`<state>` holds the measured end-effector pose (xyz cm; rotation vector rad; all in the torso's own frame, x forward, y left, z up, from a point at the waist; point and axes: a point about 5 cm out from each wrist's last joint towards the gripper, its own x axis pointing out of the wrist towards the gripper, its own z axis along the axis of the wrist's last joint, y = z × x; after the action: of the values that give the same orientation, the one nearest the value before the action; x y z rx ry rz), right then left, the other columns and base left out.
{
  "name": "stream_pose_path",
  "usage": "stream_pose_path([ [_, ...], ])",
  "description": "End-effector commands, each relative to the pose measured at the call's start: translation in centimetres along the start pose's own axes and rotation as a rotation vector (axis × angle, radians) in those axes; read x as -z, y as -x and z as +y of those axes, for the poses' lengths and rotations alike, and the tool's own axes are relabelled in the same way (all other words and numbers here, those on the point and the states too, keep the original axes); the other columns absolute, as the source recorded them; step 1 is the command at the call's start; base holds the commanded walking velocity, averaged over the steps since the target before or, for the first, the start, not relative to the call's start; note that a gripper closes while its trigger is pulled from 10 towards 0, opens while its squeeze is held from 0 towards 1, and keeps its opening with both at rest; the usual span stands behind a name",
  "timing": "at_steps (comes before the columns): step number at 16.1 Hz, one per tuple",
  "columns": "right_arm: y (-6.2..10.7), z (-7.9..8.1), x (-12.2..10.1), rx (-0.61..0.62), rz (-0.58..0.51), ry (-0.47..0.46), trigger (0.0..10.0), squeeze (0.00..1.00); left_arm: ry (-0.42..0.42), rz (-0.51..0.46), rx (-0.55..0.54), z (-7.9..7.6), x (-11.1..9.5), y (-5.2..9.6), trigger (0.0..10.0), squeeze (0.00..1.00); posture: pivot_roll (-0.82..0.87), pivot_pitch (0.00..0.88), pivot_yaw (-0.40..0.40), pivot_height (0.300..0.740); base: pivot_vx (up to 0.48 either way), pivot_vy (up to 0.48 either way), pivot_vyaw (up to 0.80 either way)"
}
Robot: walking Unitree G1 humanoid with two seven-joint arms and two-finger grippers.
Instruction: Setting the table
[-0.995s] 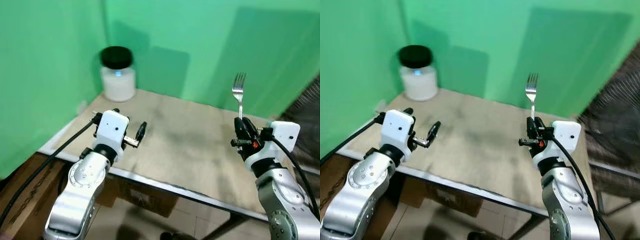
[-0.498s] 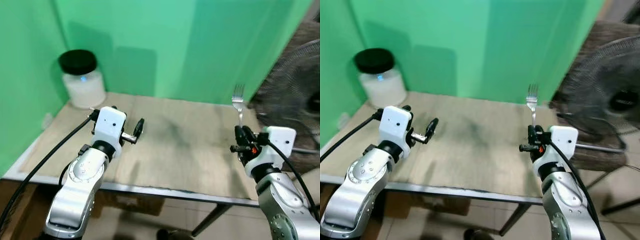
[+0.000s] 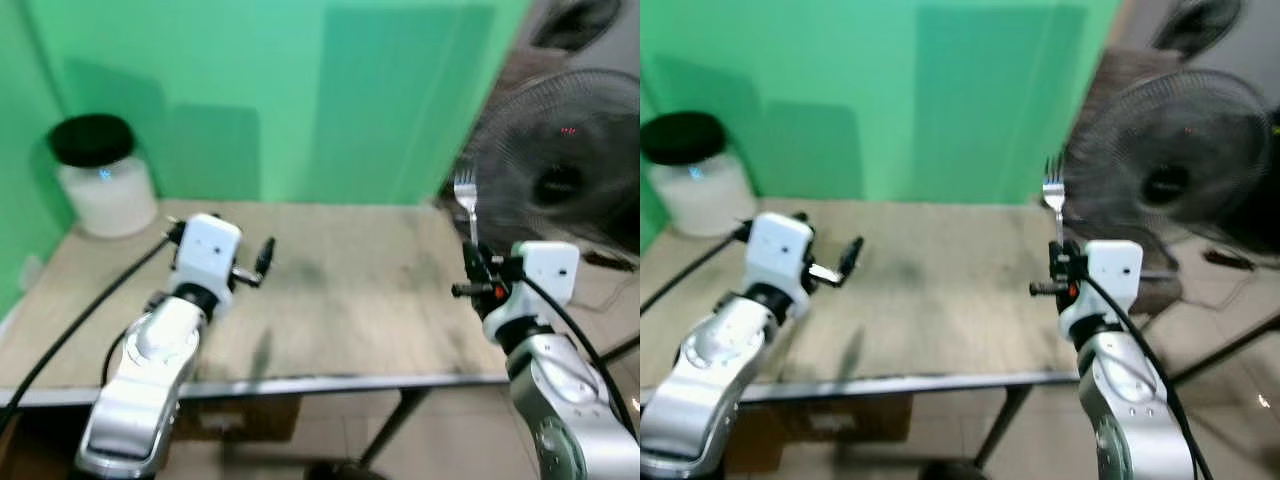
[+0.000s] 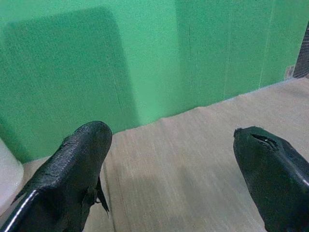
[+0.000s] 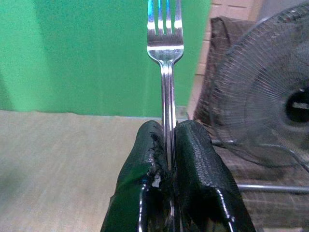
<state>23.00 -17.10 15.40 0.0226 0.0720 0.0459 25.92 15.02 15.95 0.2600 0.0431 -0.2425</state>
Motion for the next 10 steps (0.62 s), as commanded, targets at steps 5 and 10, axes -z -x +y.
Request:
stream_pose_path([
  [5, 0.07, -0.49, -0.99, 0.051, -0.056, -0.027, 10.0, 0.0, 0.003, -0.024, 0.013, -0.54, -0.43, -0.2, 10.0, 0.0, 0.02, 0.0, -0.059, 0.74, 0.0, 0.0, -0.76],
  [10, 0.23, -0.99, -0.18, 0.069, -0.011, -0.058, 10.0, 0.0, 0.085, -0.099, -0.056, -0.88, -0.59, -0.25, 10.0, 0.01, 0.02, 0.0, -0.059, 0.74, 0.0, 0.0, -0.74],
])
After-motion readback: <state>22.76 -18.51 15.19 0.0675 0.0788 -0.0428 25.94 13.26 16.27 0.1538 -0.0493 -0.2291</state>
